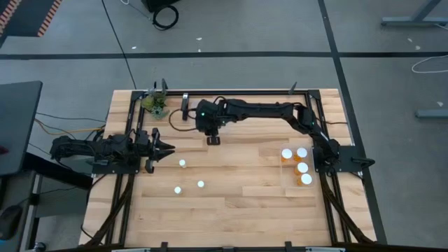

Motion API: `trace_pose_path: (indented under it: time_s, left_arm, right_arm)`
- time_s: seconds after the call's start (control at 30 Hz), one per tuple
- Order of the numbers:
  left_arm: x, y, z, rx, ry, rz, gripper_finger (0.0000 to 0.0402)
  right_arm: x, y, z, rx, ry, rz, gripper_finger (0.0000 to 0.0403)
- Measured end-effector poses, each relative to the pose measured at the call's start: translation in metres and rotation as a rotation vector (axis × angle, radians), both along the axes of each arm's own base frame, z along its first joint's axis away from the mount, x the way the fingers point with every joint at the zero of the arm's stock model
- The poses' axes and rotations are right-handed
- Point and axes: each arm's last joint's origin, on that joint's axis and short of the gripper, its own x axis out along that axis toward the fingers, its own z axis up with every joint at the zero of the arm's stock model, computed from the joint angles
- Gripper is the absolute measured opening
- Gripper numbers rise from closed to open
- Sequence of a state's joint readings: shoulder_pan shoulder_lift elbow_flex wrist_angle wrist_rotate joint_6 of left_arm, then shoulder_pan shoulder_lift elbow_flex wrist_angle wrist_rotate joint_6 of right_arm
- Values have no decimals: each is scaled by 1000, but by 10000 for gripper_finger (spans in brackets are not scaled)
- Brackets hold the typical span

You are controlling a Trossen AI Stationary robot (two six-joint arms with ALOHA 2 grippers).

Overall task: Pick and place medicine bottles into bin by pill shape (circle, oval)
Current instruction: Put the small orange pill bottle into the top transparent bin

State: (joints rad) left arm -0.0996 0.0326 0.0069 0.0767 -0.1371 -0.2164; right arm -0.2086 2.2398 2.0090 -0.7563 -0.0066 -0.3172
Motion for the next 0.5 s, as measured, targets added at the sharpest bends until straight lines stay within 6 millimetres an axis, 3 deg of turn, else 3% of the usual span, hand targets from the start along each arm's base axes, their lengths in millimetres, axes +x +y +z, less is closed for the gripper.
trace_pose_path:
  time_s: [0.5]
  left_arm:
    - [0,0,0,0,-1,0,80]
  right_arm:
    - [-15,-52,1,5,1,-114,133]
